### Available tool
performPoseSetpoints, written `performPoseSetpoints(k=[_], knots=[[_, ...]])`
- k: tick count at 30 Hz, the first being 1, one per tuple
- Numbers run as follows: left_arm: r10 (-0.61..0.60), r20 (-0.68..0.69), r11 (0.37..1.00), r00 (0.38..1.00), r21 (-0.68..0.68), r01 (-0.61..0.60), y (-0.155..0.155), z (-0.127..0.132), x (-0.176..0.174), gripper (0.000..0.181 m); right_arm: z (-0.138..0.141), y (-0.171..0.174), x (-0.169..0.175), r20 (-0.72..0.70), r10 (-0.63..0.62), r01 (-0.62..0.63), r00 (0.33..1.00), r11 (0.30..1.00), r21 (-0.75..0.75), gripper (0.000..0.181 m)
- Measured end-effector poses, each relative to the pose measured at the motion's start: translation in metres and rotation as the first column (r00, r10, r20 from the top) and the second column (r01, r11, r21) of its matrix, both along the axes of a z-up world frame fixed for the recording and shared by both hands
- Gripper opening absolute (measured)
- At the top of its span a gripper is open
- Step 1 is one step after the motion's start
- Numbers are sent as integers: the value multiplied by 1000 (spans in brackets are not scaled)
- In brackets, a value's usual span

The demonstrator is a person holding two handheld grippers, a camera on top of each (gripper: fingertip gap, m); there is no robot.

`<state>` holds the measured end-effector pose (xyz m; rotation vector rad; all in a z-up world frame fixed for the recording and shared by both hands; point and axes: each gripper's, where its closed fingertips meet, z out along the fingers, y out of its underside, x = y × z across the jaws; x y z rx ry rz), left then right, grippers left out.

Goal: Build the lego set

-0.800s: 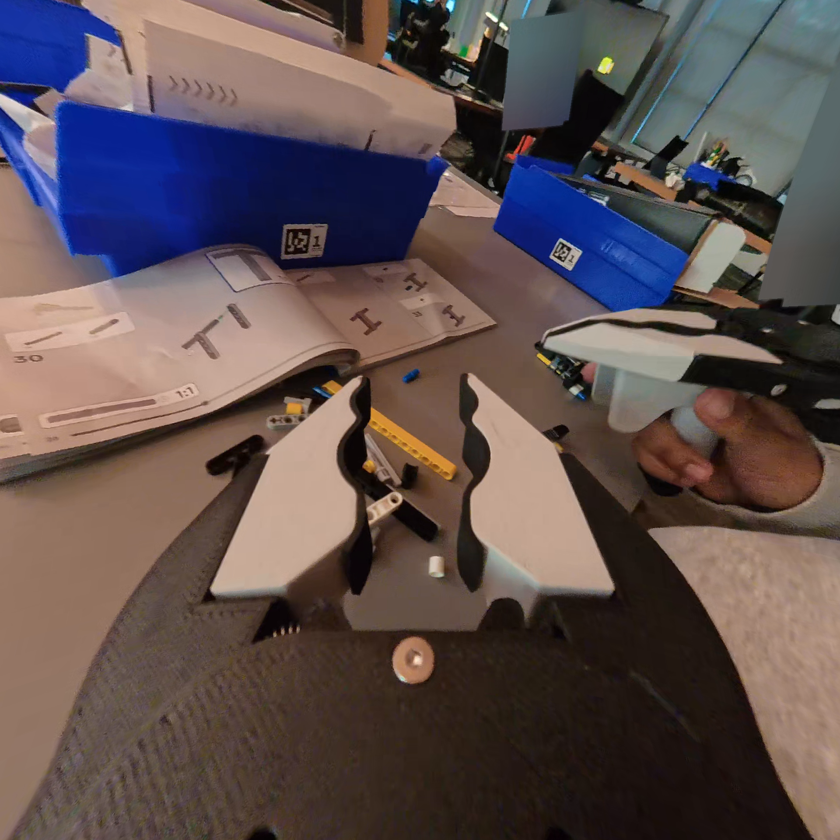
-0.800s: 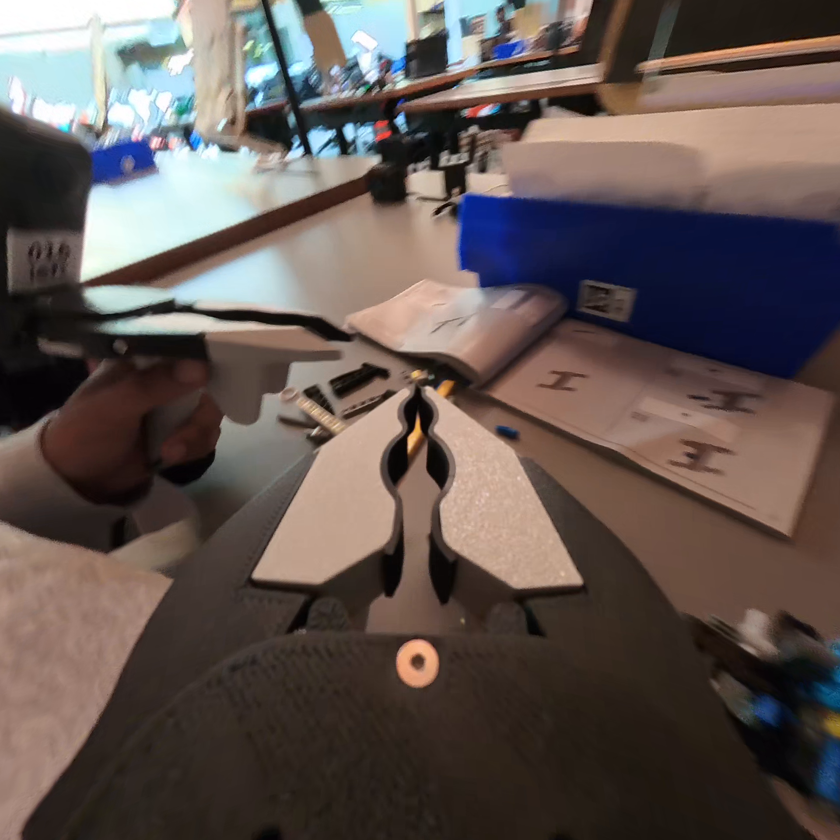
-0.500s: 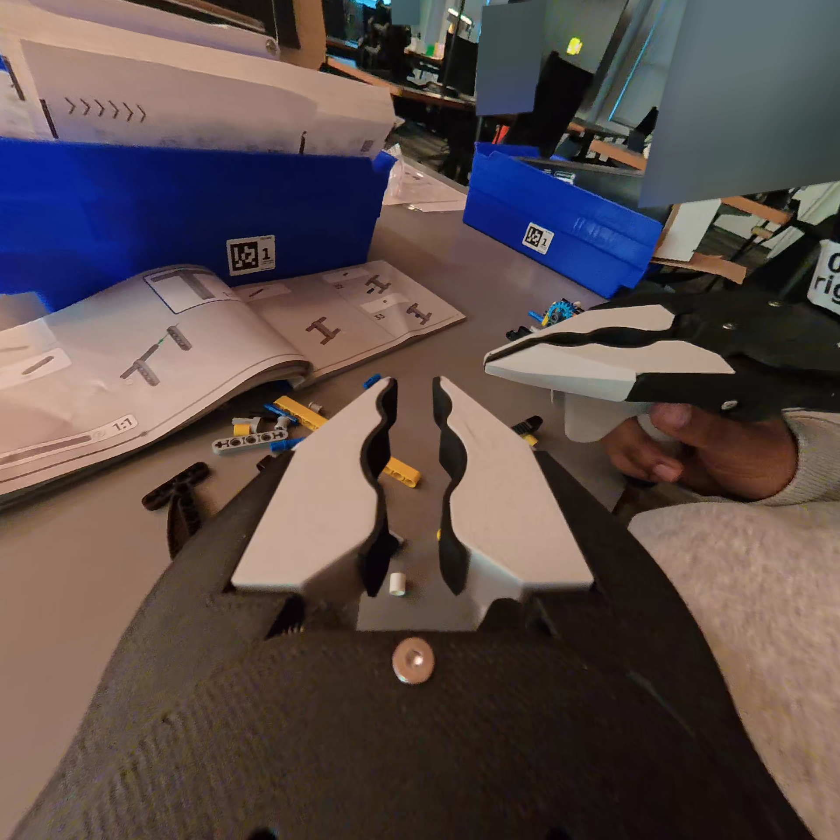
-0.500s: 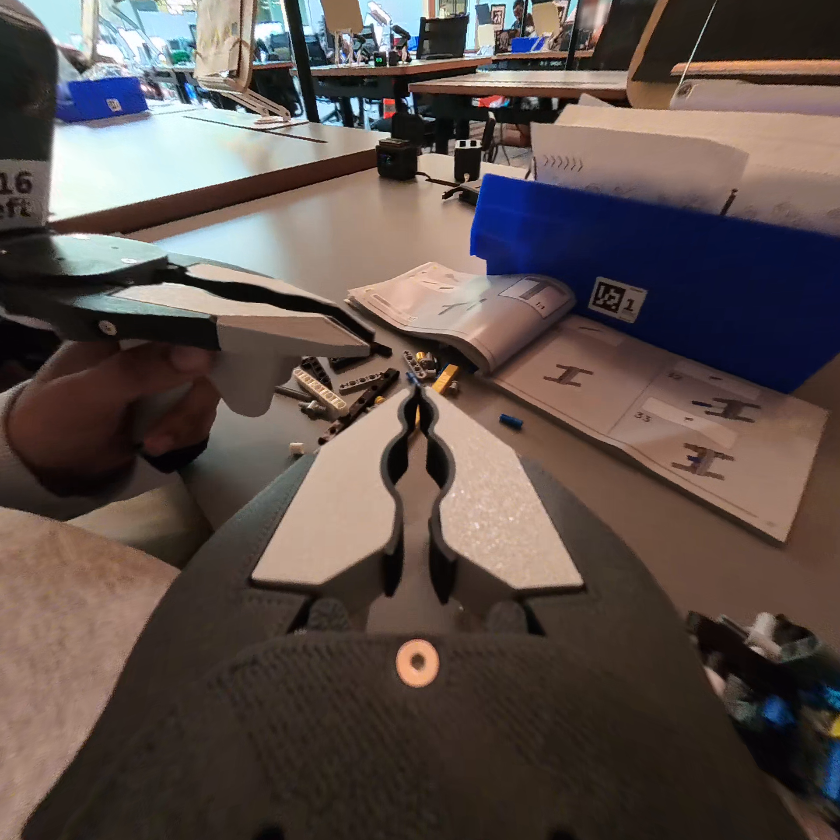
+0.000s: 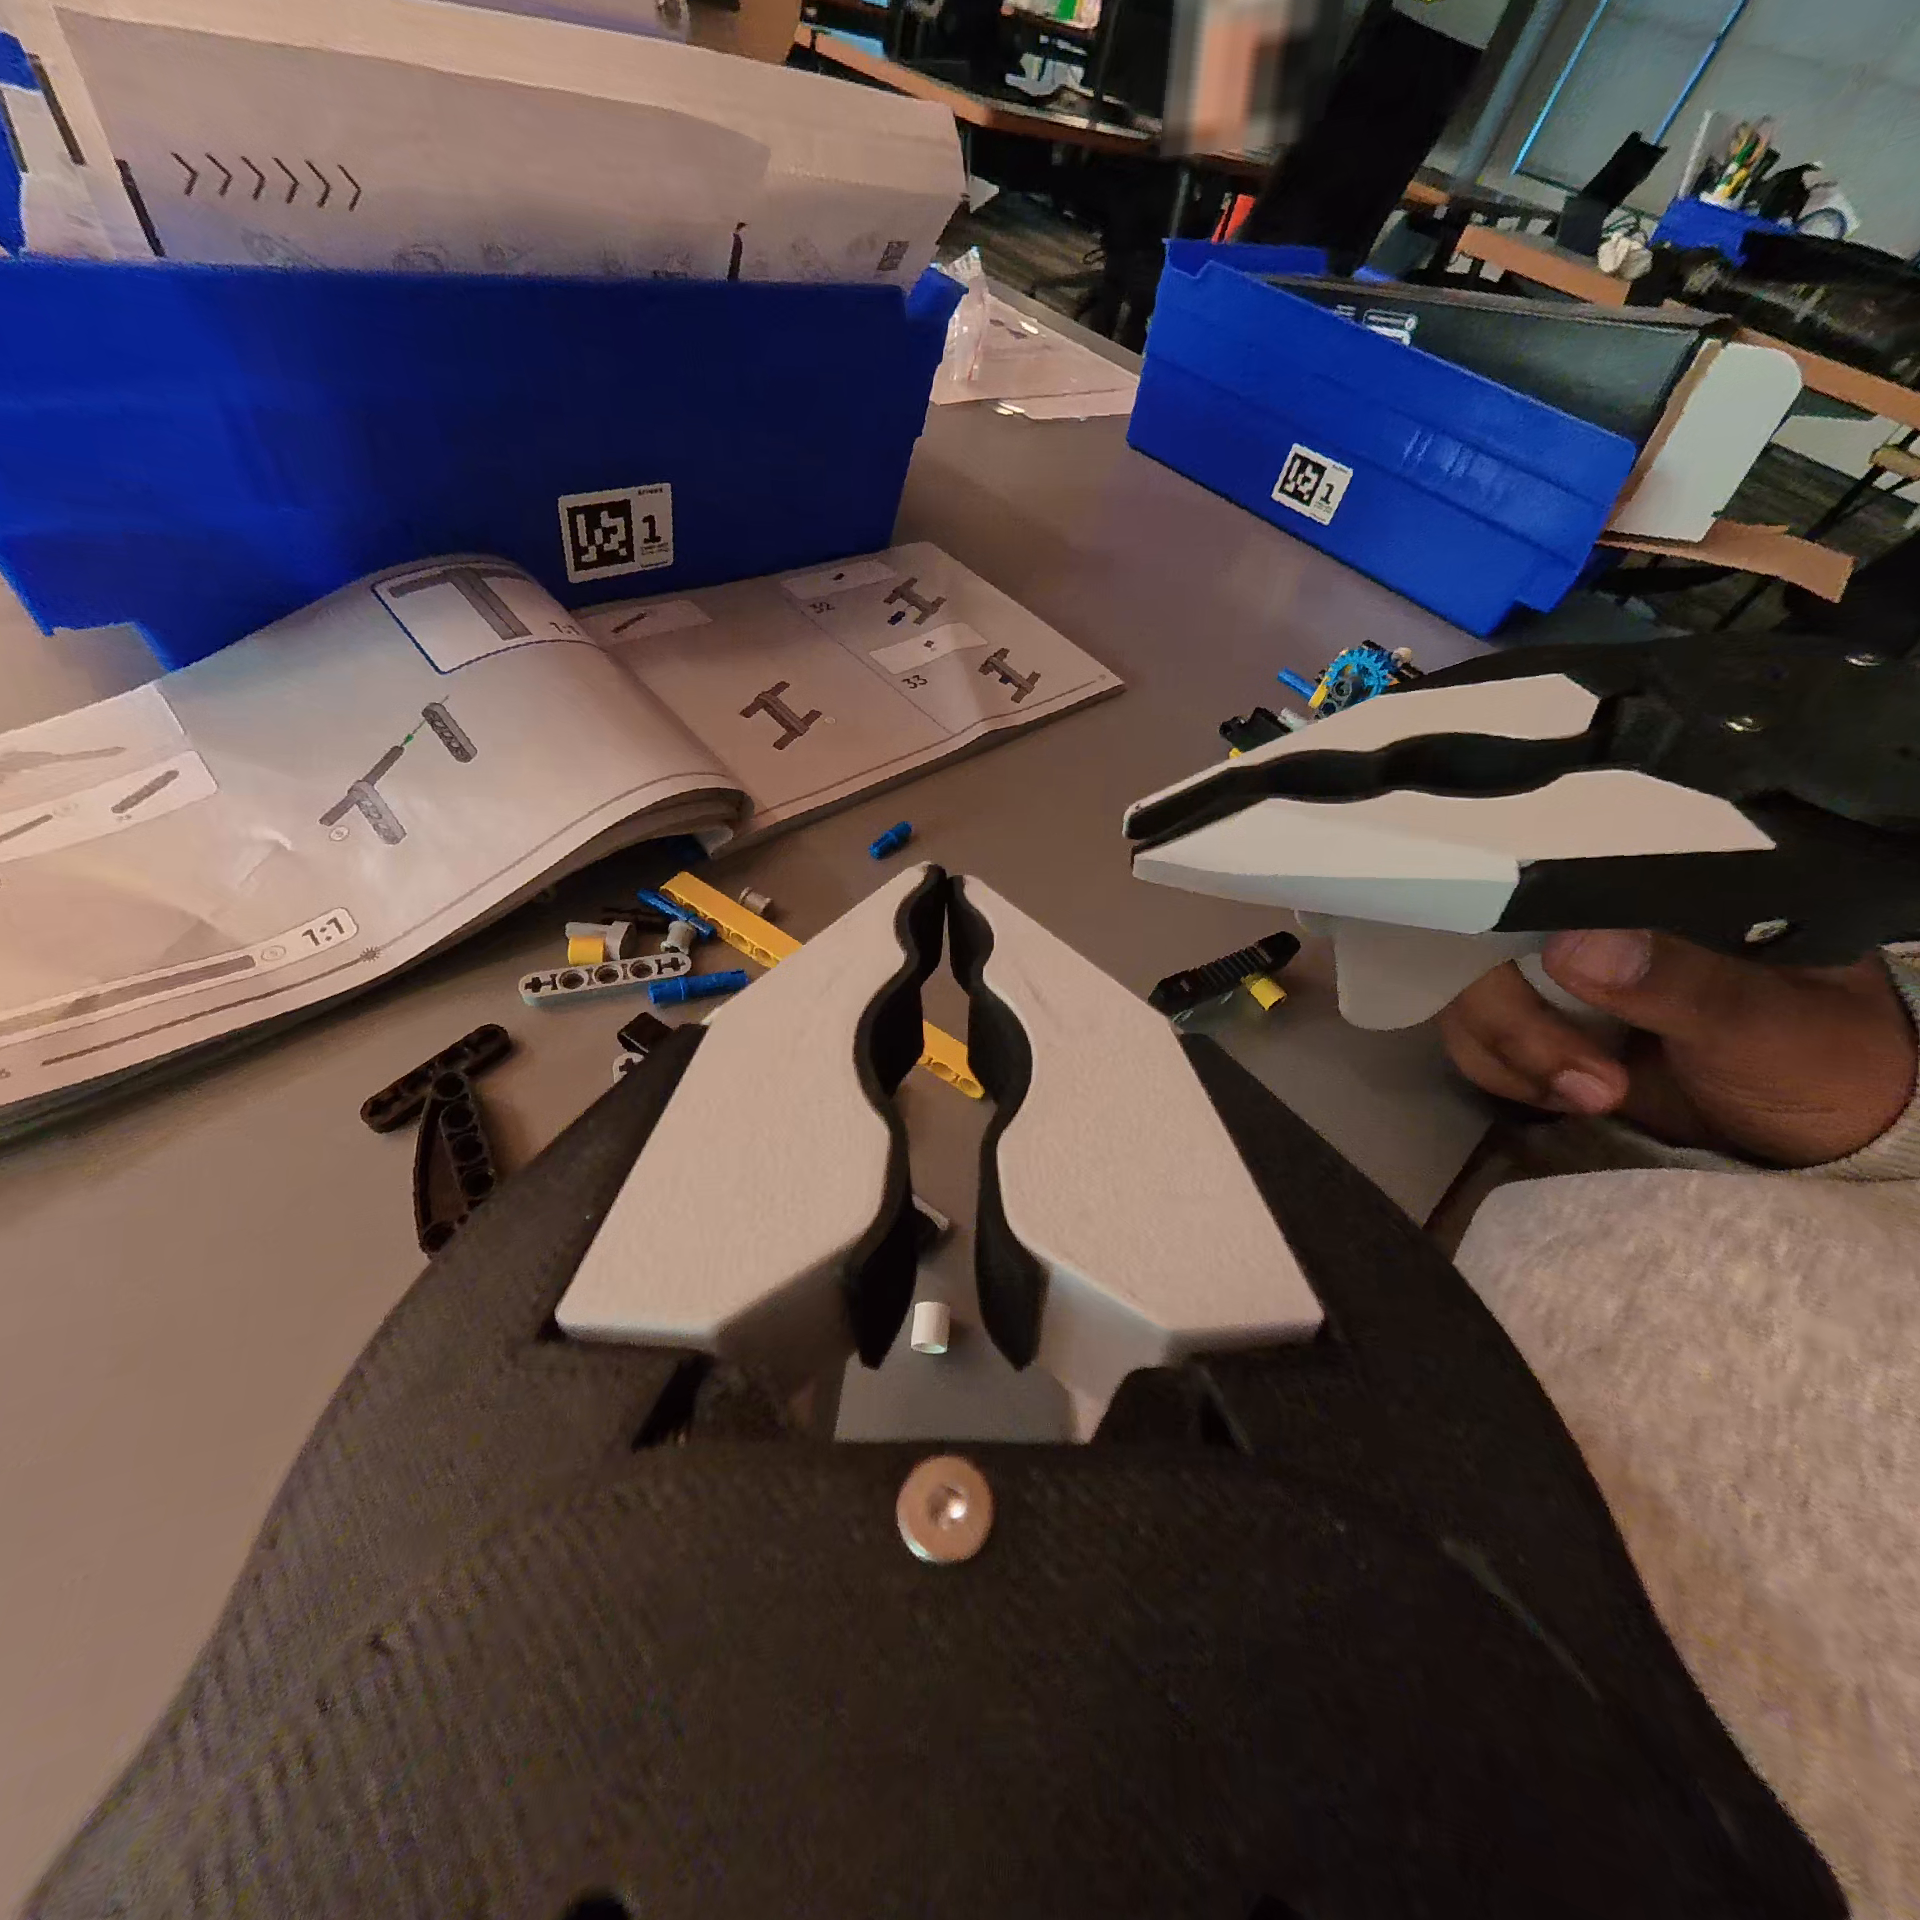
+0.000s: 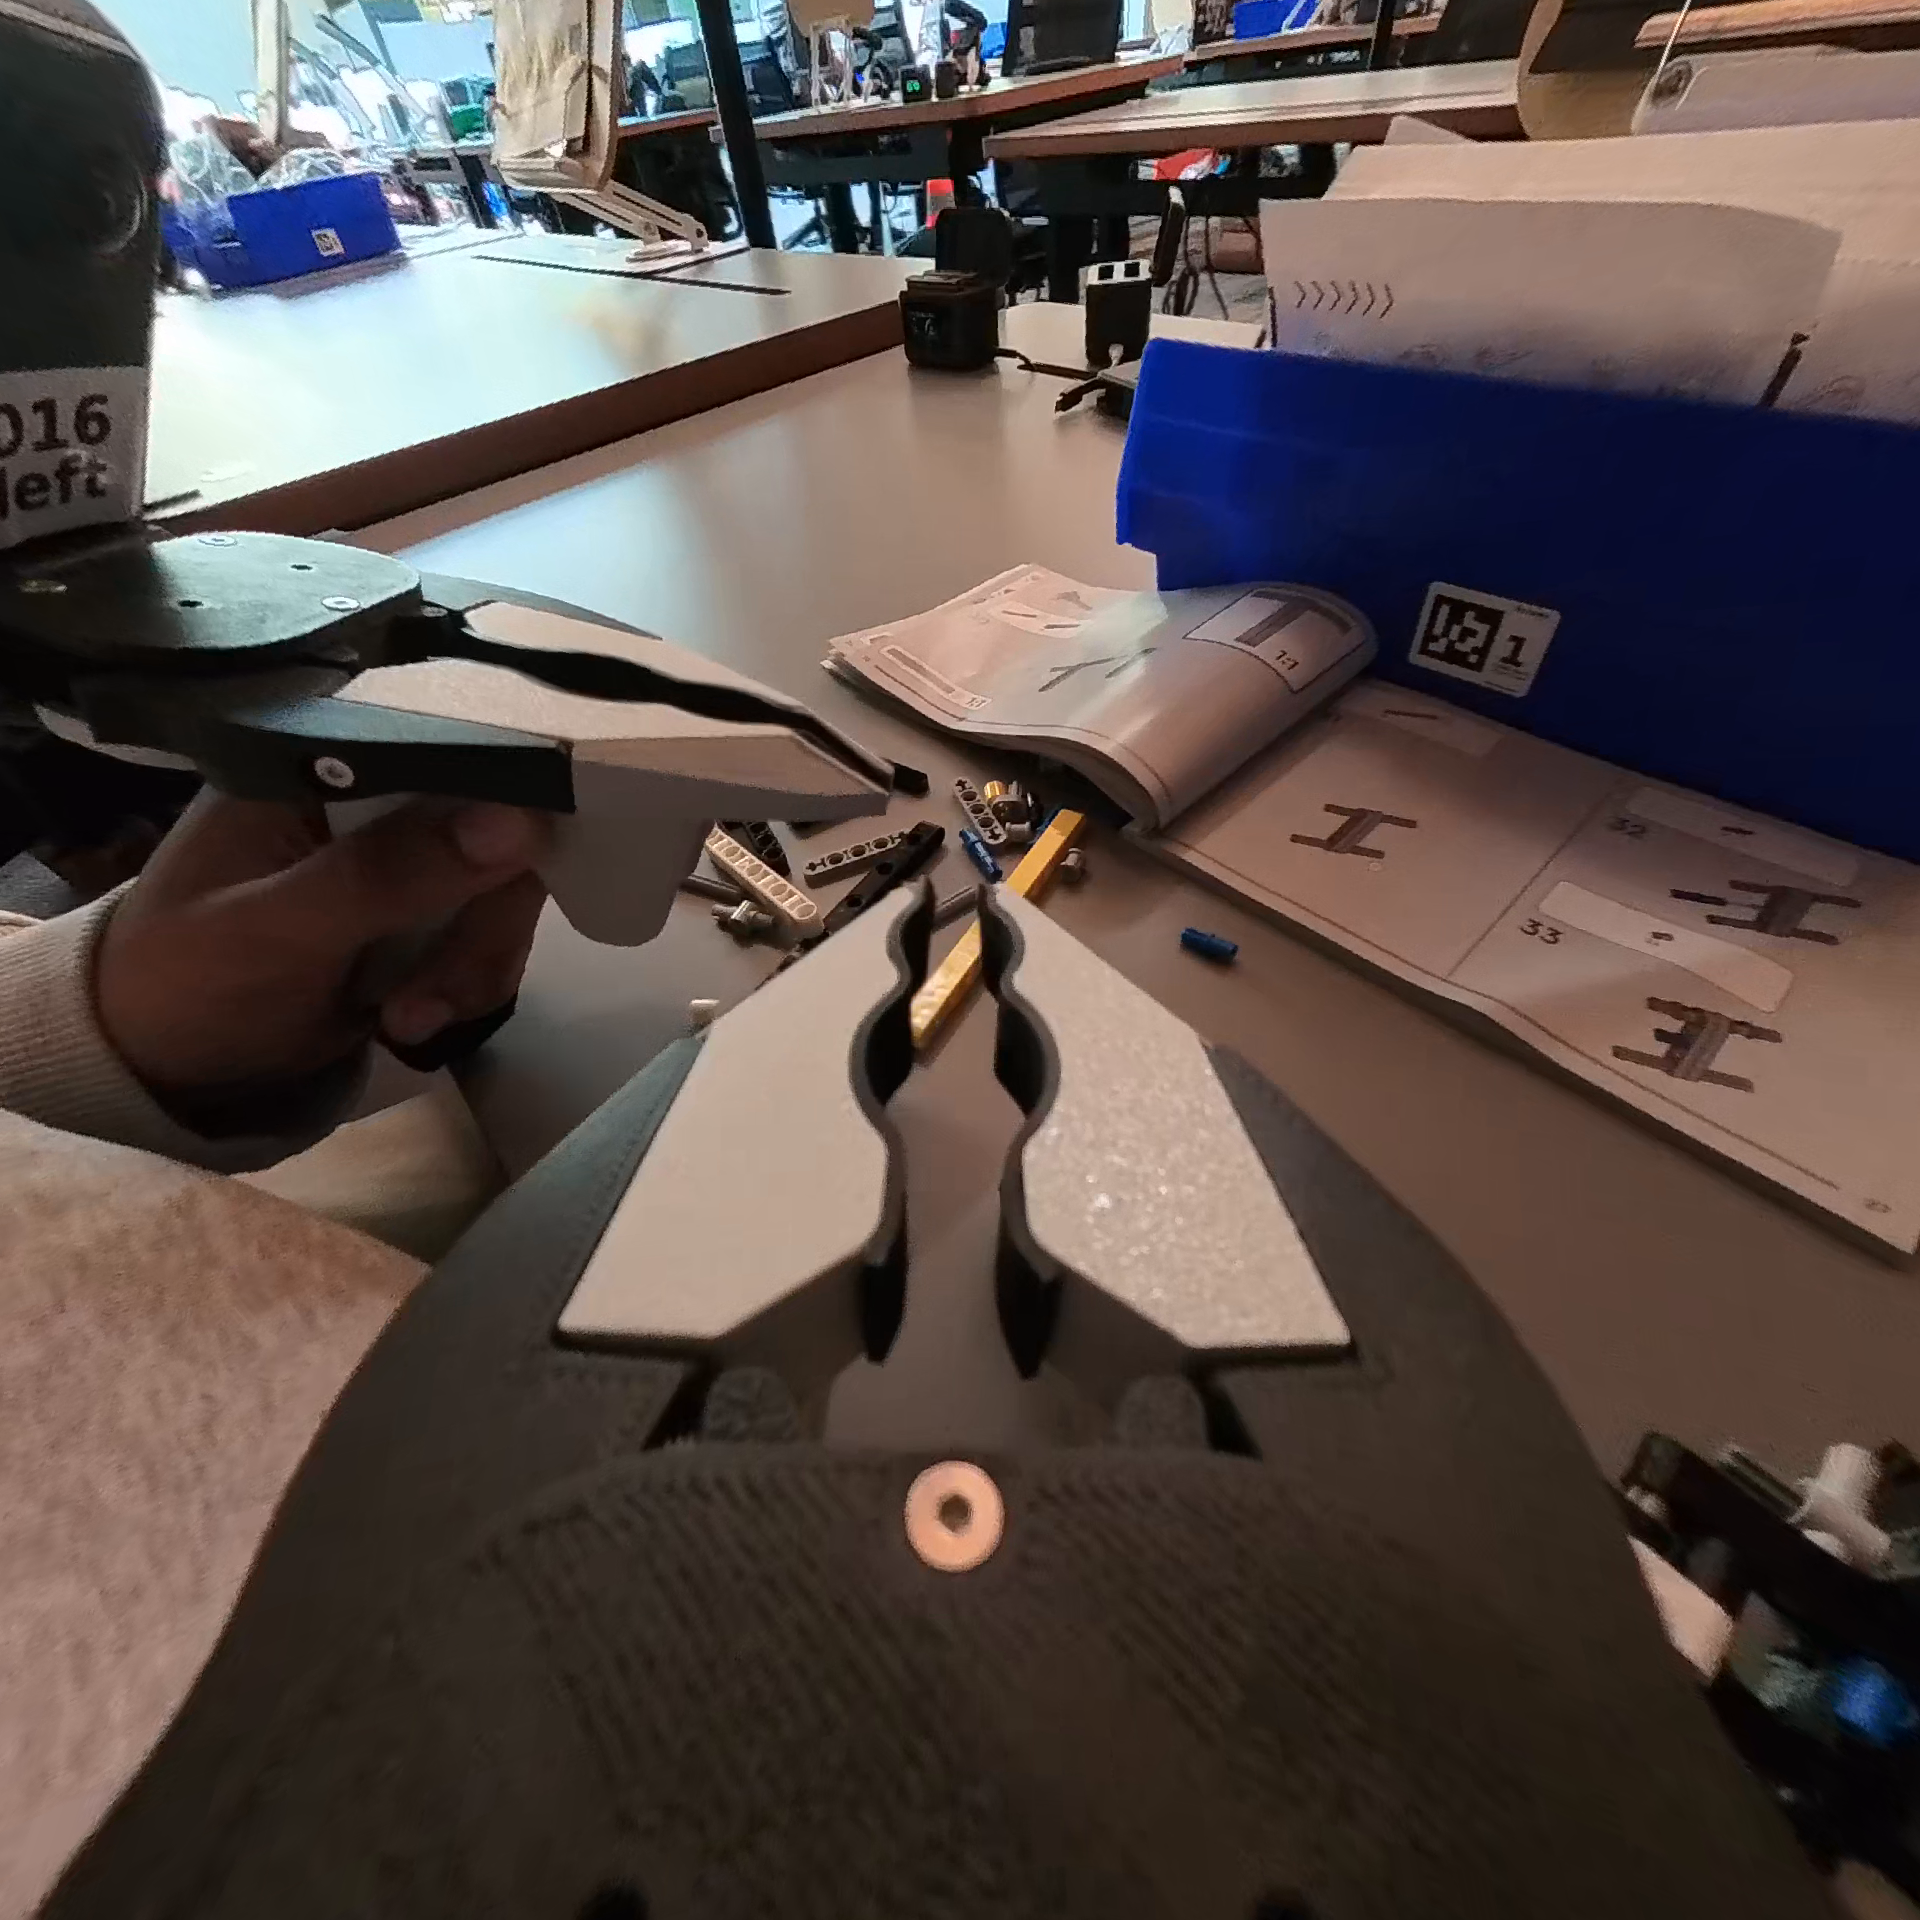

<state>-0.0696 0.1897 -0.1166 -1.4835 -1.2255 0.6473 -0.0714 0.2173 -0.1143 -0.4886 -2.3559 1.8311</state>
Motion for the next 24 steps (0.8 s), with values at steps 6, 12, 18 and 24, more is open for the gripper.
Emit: performPoseSetpoints(k=[6, 12, 18, 24], knots=[[-4, 16, 998, 1000, -66, 5, 4, -5, -2, 0, 3, 1, 0, 23, 25, -24, 999, 999, -32, 8], [-12, 70, 999, 997, -48, 16, 4, -12, -5, 0, 15, 5, -2, -25, 21, -23, 999, 995, -99, 3], [-17, 99, 1000, 995, -6, 17, 2, -15, -7, 0, 12, 3, -3, -13, 29, -30, 1000, 997, -78, 6], [-16, 114, 1000, 993, -17, 18, 3, -18, -7, 0, 11, 2, -4, 22, 44, -42, 999, 996, -81, 10]])
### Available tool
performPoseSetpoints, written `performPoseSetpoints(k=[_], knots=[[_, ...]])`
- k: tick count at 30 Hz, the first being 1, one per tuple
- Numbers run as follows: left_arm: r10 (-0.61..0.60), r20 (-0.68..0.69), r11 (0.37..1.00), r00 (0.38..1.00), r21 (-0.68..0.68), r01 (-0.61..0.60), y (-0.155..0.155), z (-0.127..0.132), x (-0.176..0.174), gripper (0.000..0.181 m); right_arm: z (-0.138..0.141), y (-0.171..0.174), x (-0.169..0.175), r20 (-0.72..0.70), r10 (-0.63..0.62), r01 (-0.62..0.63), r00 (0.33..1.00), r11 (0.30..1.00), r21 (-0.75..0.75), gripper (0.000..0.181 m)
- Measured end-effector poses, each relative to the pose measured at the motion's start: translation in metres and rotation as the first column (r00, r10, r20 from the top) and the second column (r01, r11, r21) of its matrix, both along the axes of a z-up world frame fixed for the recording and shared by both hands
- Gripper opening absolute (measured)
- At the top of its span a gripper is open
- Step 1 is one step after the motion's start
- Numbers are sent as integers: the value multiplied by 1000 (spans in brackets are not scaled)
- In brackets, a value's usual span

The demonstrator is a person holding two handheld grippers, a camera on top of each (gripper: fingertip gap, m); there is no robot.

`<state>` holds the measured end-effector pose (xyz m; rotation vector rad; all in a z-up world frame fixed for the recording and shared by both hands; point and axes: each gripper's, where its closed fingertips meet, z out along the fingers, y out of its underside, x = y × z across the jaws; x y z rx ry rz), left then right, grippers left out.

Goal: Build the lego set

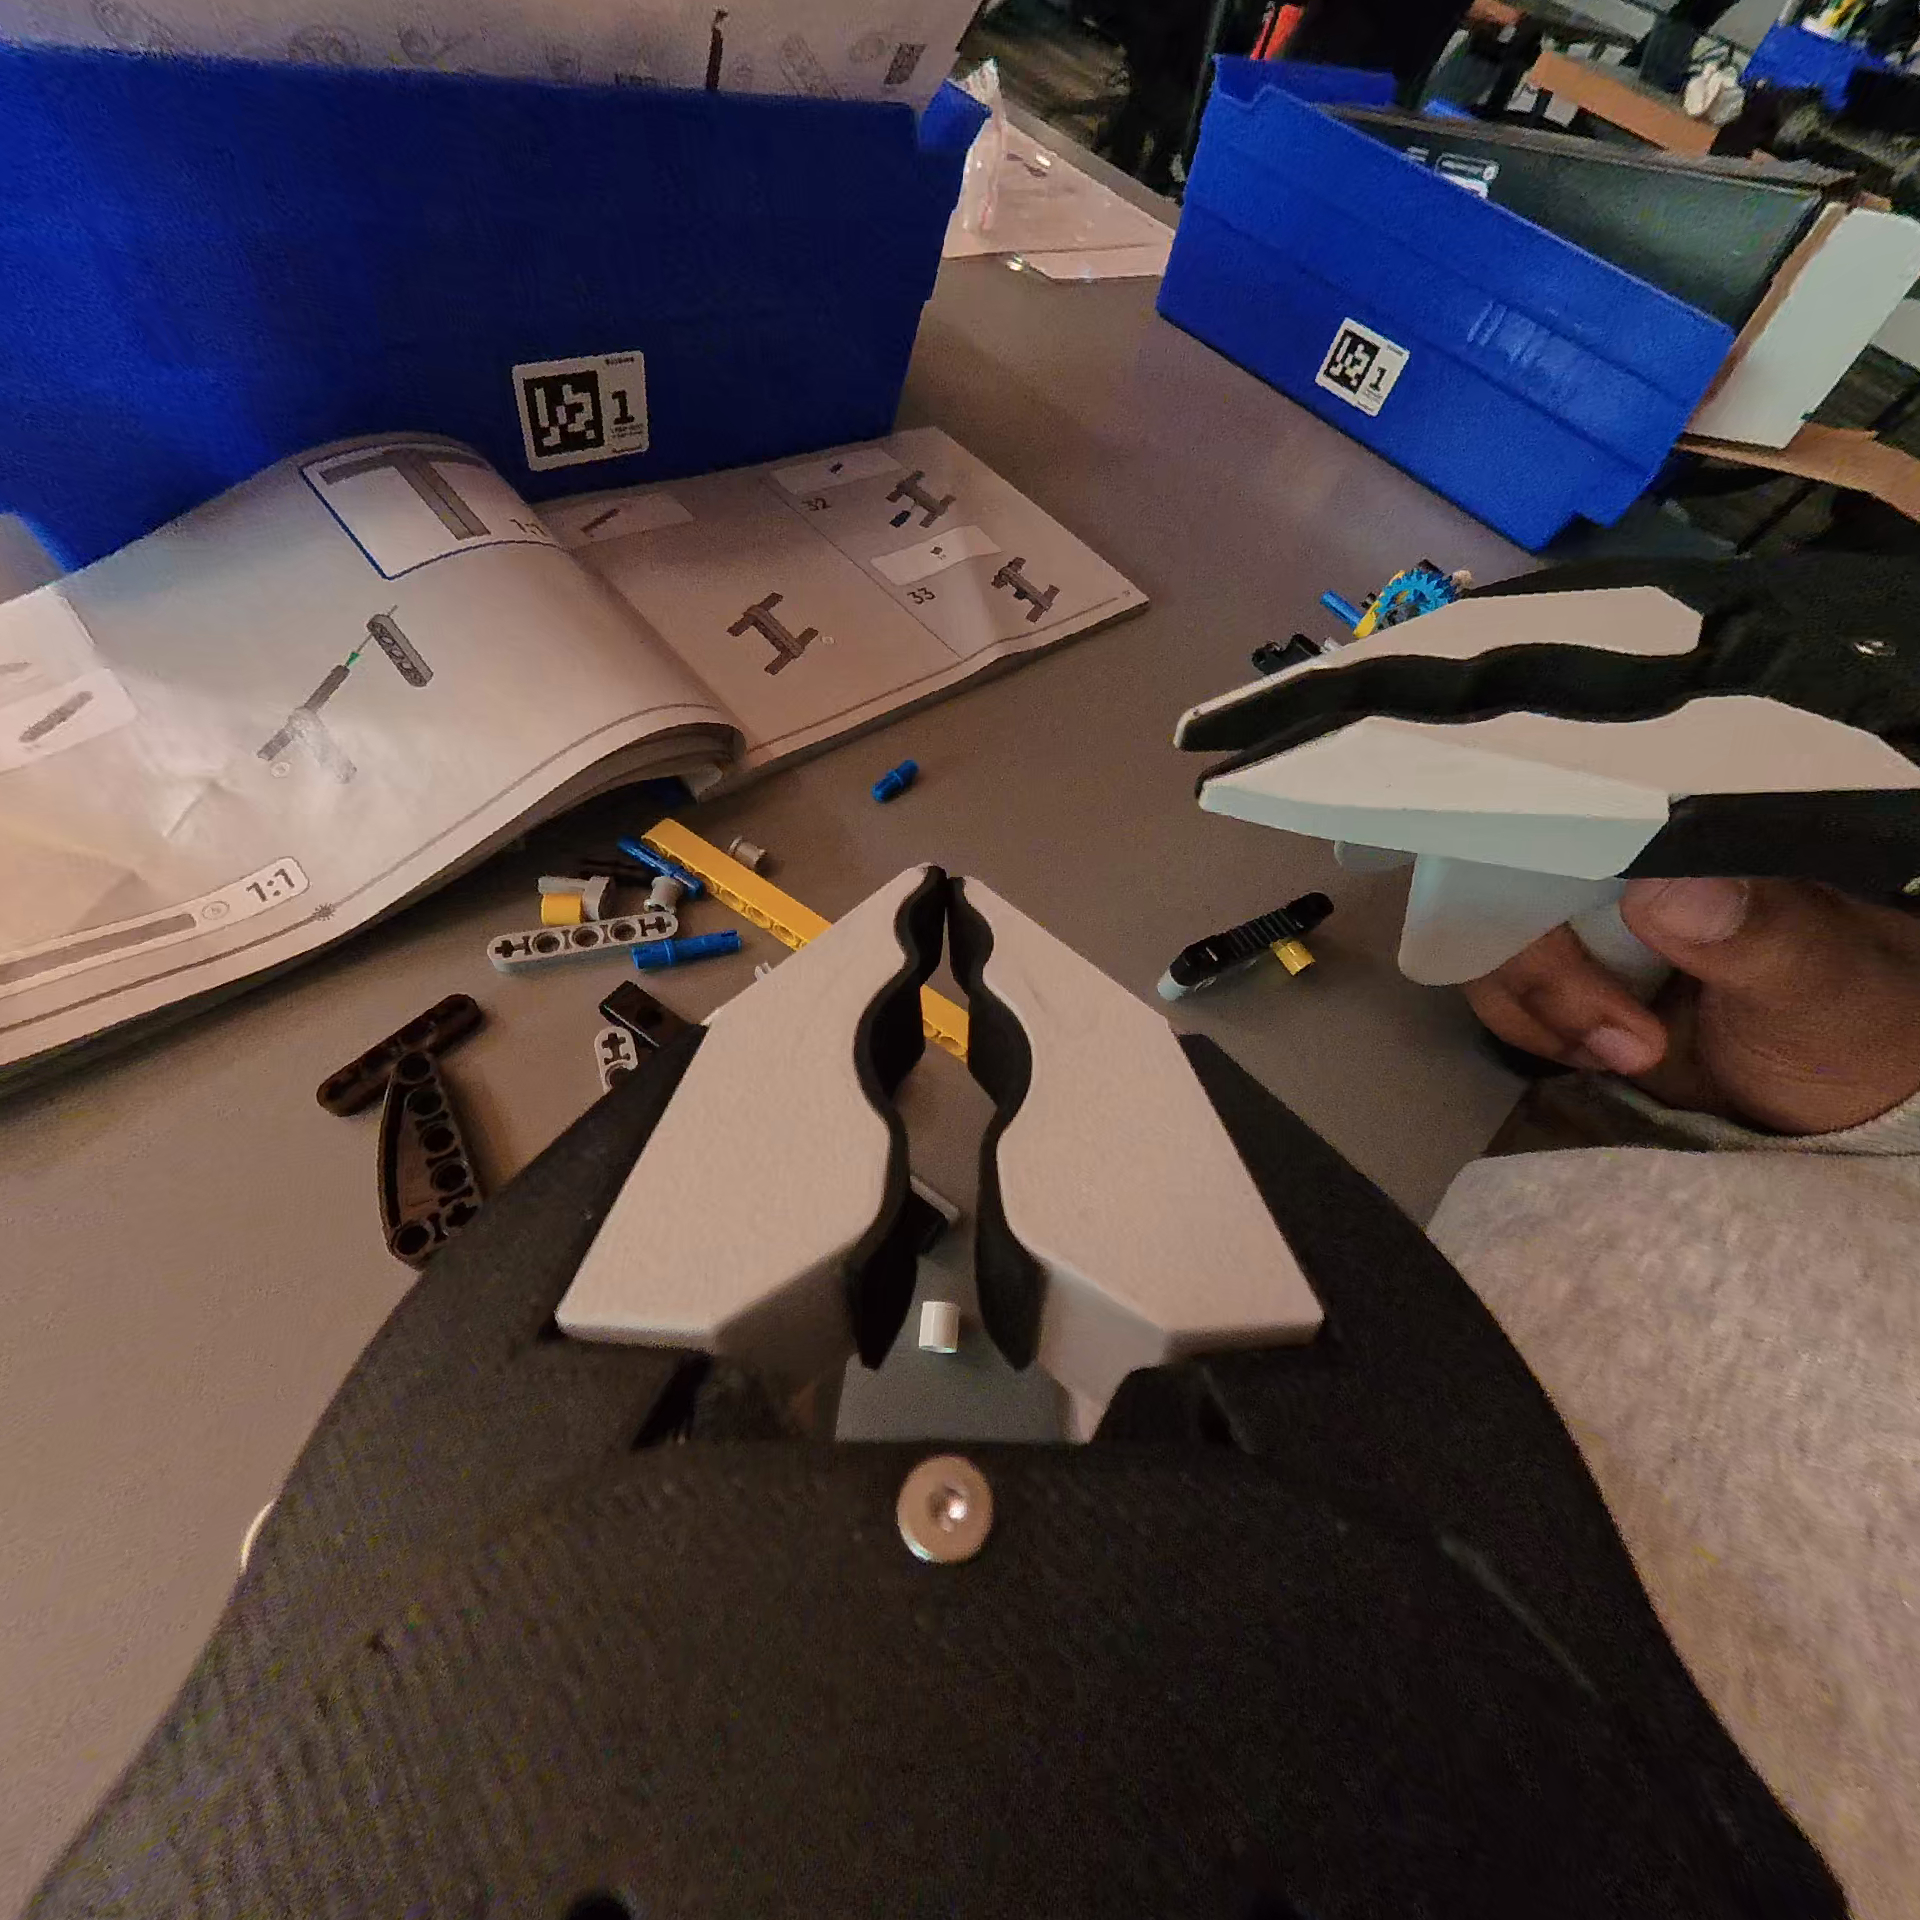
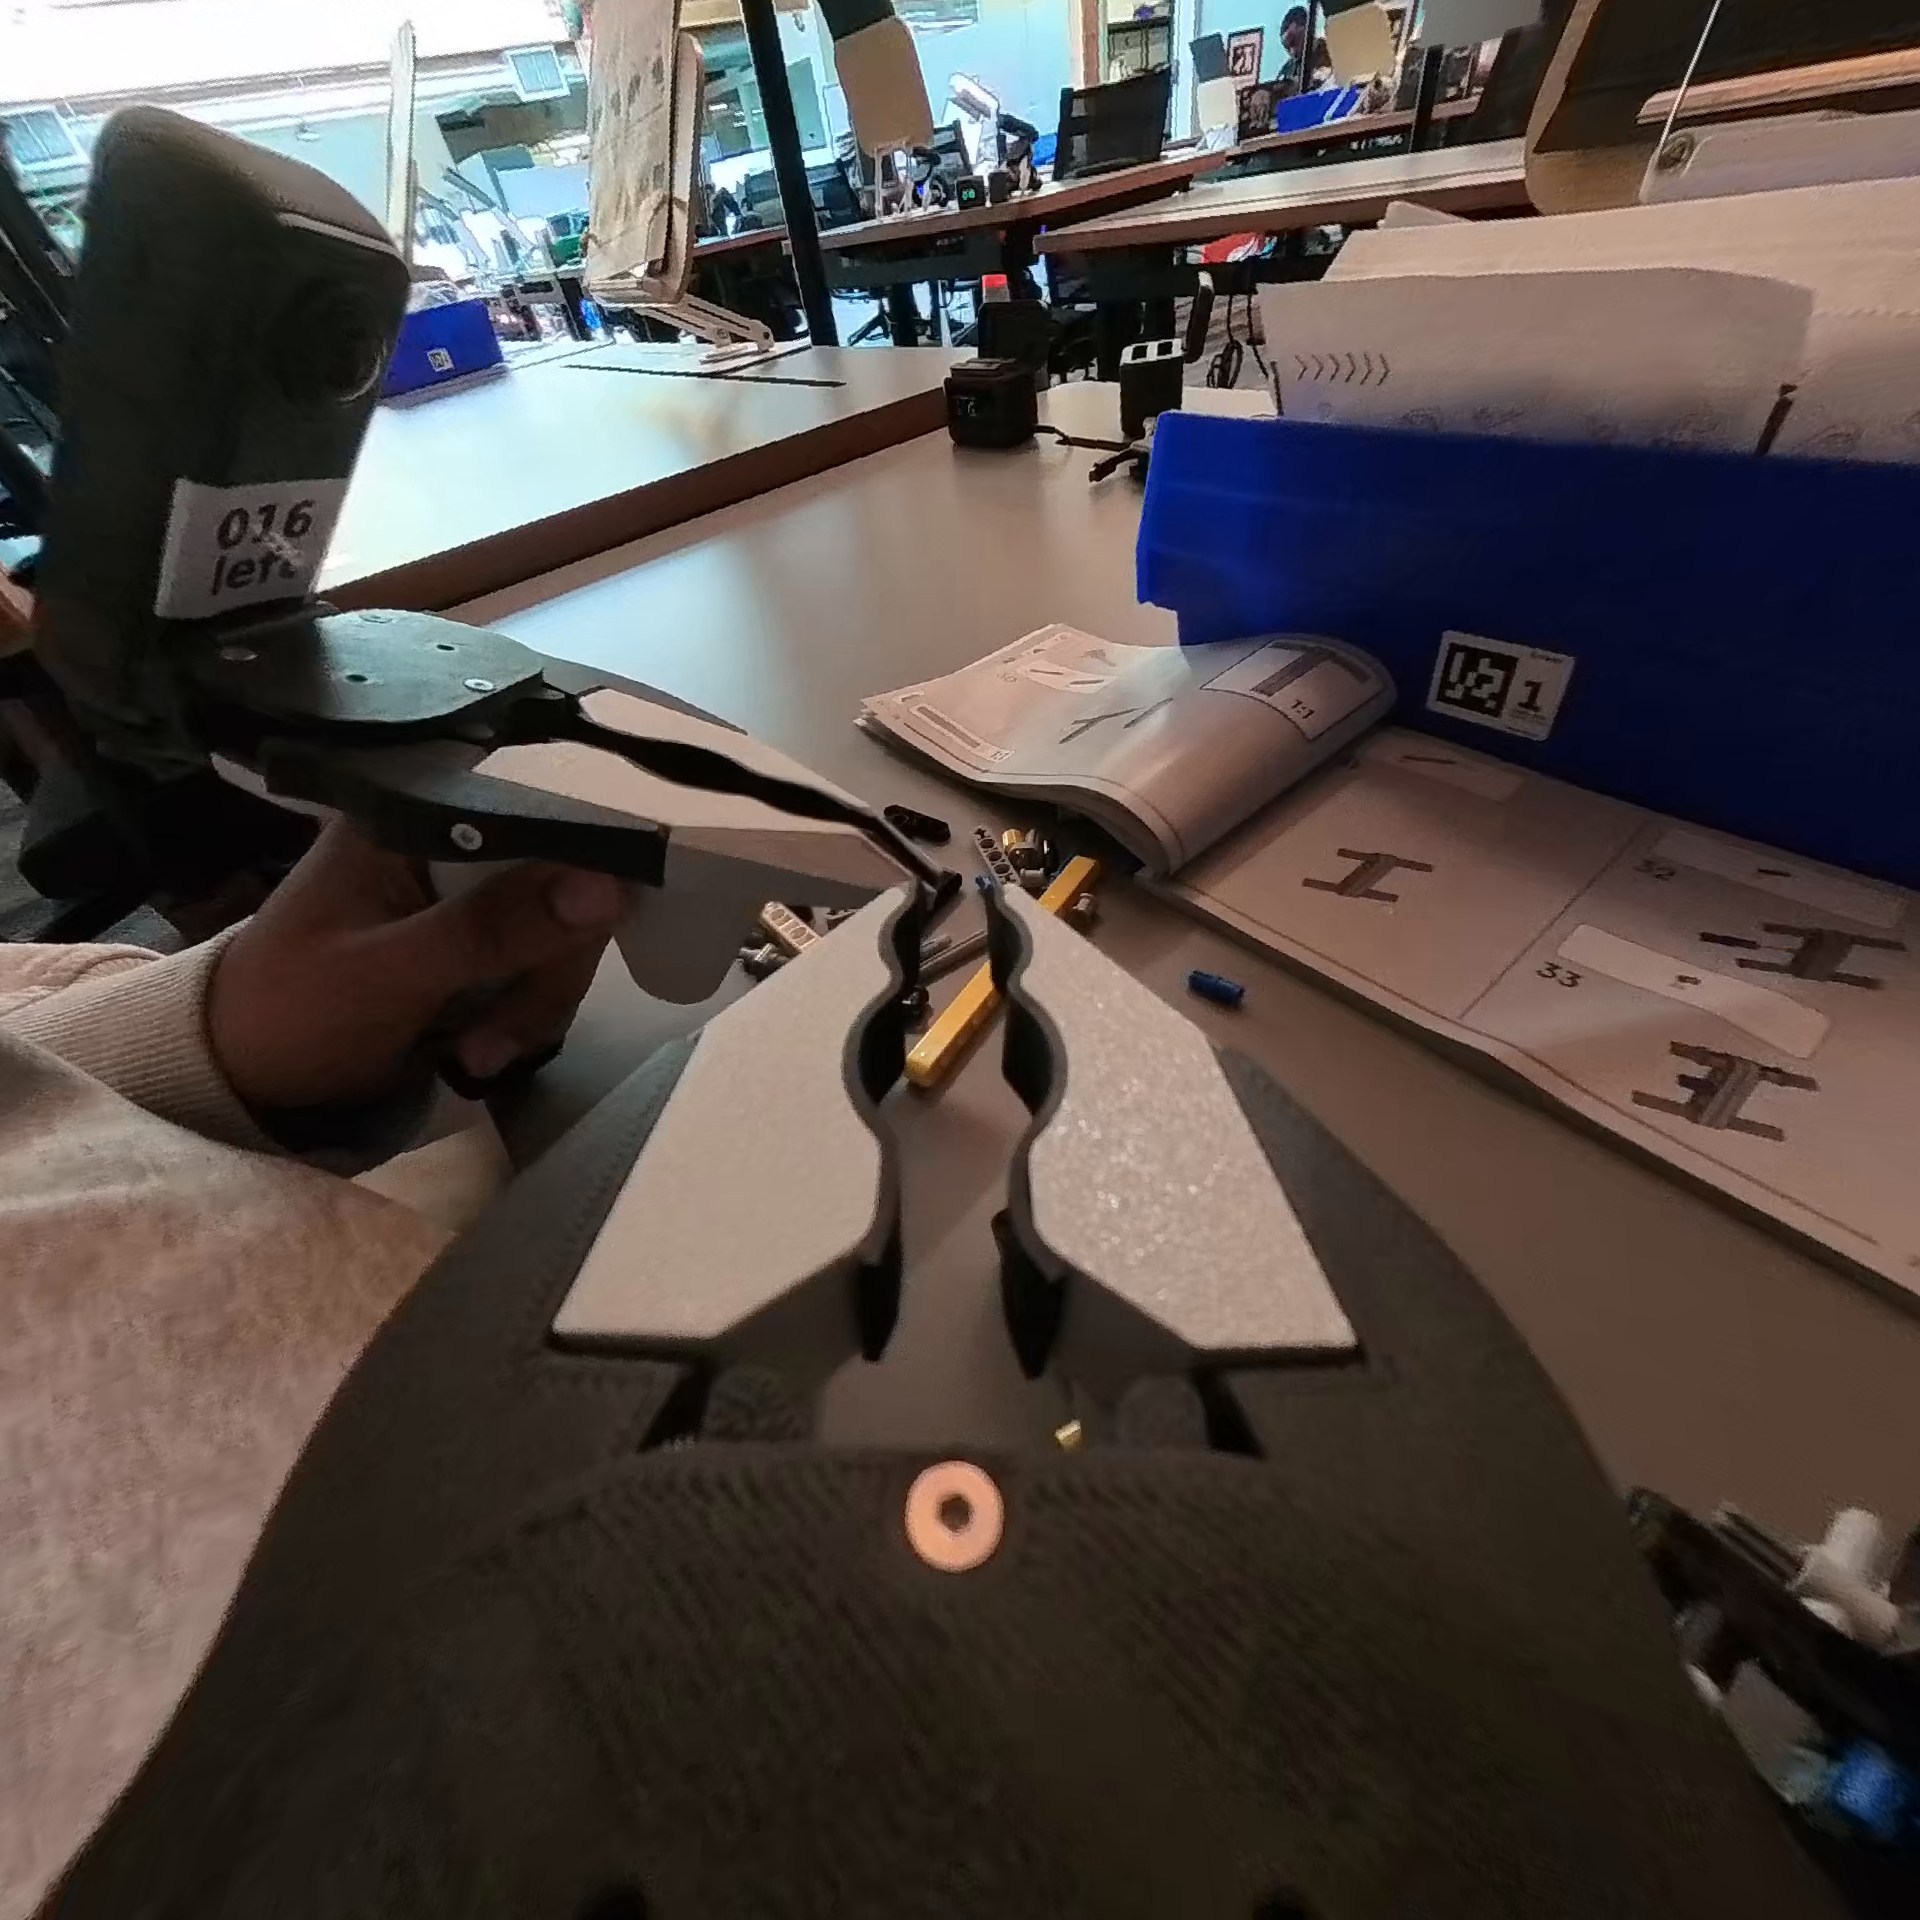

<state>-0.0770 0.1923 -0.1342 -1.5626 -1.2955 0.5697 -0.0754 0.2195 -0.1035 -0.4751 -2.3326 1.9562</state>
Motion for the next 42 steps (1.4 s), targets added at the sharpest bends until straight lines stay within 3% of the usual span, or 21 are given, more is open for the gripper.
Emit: performPoseSetpoints(k=[42], knots=[[-1, 15, 1000, 1000, 0, 1, 0, -2, -1, 0, 1, -1, 2, 27, 18, -18, 999, 1000, 5, 15]])
